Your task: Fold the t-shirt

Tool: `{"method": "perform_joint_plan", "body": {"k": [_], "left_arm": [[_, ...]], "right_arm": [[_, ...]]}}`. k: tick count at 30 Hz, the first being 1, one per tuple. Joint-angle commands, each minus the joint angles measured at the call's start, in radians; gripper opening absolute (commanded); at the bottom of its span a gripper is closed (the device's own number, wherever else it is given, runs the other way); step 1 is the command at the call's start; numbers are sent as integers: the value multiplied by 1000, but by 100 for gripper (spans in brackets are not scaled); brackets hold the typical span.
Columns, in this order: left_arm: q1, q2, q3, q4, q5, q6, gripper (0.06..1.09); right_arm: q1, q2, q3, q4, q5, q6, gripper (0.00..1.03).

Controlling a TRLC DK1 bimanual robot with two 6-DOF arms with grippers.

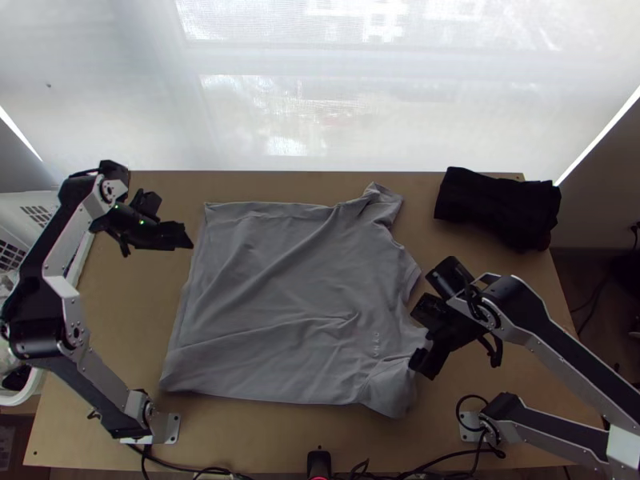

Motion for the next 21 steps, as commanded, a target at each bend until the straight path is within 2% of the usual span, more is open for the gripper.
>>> {"method": "perform_joint_plan", "body": {"k": [1,7,16,21], "left_arm": [[-98,274,313,61,-49,-172,85],[-132,408,422,74,-103,-200,85],[-133,474,435,95,-121,-220,84],[-145,492,435,107,-127,-230,84]], "right_arm": [[-47,-26,57,-22,-3,34,99],[-44,-86,-52,-46,-2,34,99],[-19,-80,-56,-45,-3,87,99],[-22,-80,-58,-43,-2,89,99]]}}
